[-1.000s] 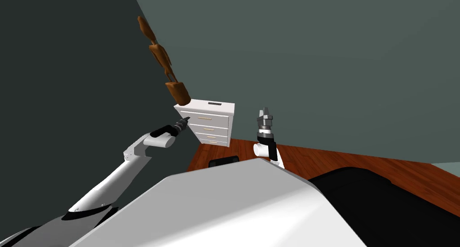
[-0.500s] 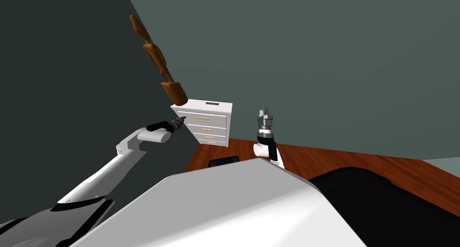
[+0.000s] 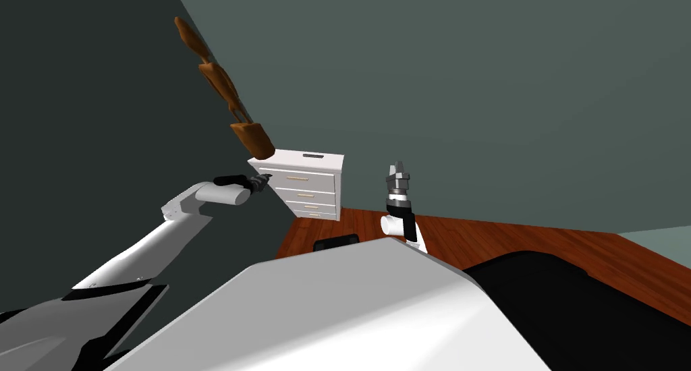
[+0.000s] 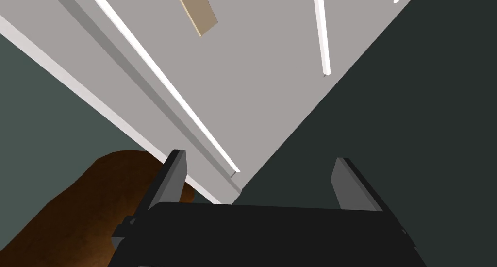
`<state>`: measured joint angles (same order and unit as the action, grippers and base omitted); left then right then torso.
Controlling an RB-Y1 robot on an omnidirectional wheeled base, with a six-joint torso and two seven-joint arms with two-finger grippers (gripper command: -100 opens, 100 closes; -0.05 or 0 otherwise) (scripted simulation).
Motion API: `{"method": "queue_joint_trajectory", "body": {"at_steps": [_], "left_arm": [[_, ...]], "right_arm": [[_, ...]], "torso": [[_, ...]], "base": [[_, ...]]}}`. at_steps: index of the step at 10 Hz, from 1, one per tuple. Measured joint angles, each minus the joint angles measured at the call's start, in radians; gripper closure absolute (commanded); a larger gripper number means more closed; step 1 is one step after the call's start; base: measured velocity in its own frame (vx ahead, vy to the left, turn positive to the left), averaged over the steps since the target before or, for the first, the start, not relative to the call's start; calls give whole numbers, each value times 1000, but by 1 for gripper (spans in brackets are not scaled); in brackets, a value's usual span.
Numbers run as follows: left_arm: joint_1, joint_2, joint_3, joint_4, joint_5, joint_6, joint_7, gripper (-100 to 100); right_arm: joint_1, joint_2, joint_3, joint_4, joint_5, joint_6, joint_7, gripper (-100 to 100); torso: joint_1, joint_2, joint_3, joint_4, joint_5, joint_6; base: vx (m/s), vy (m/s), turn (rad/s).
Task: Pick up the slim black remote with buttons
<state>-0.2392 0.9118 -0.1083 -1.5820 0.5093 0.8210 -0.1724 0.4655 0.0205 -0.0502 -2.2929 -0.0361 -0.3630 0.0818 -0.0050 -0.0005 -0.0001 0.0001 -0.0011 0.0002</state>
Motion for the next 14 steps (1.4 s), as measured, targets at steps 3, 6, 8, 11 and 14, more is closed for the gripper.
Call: {"method": "queue_joint_trajectory", "body": {"at_steps": [3, 6, 8, 11, 14], "left_arm": [[-62, 67, 7, 73, 54, 100, -40, -100], [-123, 108, 5, 164, 86, 164, -82, -100], [-150, 130, 8, 187, 91, 215, -84, -100], [-206, 183, 19, 266, 131, 302, -128, -100], [-267, 211, 20, 338, 149, 384, -154, -100]], "right_arm": [[0, 0, 0, 0, 0, 0, 0, 0], [0, 0, 0, 0, 0, 0, 0, 0], [0, 0, 0, 0, 0, 0, 0, 0], [0, 0, 0, 0, 0, 0, 0, 0], [0, 0, 0, 0, 0, 0, 0, 0]], "torso": [[-1, -1, -1, 0, 0, -1], [-1, -1, -1, -1, 0, -1], [0, -2, -1, 0, 0, 0], [-2, -3, -2, -1, 0, -1], [-1, -2, -1, -1, 0, -1]], "base": [[21, -72, -43], [24, -70, -51], [42, -78, -84], [48, -84, -56], [53, -93, -106]]}}
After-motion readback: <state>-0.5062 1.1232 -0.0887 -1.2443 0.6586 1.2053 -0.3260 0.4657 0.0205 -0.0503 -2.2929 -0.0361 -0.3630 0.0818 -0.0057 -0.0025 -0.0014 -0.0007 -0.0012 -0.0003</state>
